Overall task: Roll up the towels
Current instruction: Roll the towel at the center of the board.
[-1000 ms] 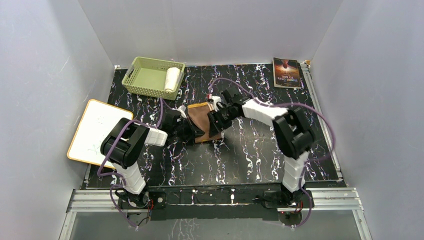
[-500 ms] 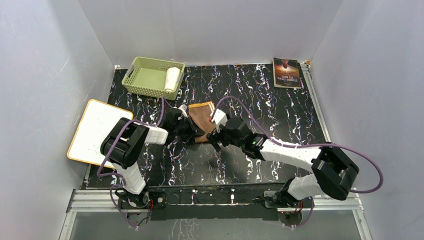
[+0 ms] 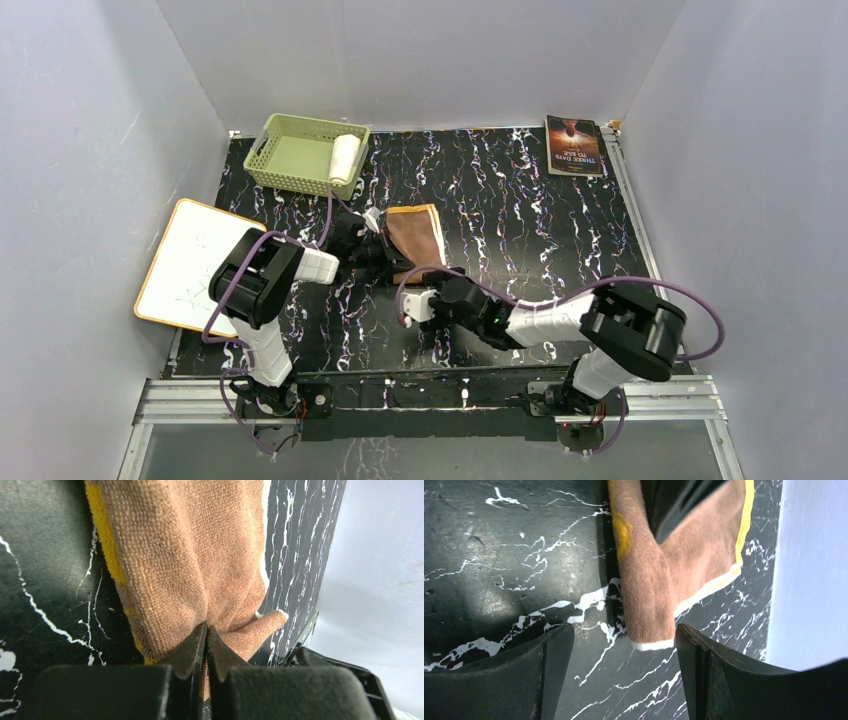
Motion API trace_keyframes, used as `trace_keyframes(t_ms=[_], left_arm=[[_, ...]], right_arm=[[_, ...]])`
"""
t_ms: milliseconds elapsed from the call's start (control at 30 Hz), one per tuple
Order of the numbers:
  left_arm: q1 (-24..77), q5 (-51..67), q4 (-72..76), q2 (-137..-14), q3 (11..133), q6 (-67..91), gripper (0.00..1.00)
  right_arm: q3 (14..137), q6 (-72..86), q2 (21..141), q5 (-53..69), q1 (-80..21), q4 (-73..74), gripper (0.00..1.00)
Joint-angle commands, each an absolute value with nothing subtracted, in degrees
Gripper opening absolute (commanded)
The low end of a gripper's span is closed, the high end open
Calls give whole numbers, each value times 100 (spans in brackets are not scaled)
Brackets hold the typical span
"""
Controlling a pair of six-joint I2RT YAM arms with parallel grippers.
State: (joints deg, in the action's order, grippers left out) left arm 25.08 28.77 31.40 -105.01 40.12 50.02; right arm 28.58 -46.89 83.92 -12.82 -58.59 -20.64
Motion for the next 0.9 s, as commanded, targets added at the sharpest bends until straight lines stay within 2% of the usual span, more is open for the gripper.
trace_keyframes(t_ms=[0, 100, 300, 567, 767, 867], left_arm=[[2525, 2687, 2040, -11010, 3790, 4602, 0], [2477, 2738, 1977, -11026, 3794, 4543, 0], [2316, 2893, 1923, -11013, 3737, 4462, 0], [2268, 3006, 1668, -11024, 3882, 4204, 0], [2242, 3157, 1540, -10996, 3993, 4034, 0], [2223, 3202, 1425, -10966, 4055, 3957, 0]], right_arm=[[2976, -5709, 8915, -1466, -5947, -3344, 72], [3181, -5771, 9251, -1274, -5950, -3486, 71], [3462, -5928, 9831, -1256, -5950, -3571, 60], [3701, -5887, 10322, -1245, -5941, -3557, 38], [3859, -5642, 10468, -1144, -5861, -3495, 30], [3929, -5309, 10484, -1066, -5708, -3511, 23]])
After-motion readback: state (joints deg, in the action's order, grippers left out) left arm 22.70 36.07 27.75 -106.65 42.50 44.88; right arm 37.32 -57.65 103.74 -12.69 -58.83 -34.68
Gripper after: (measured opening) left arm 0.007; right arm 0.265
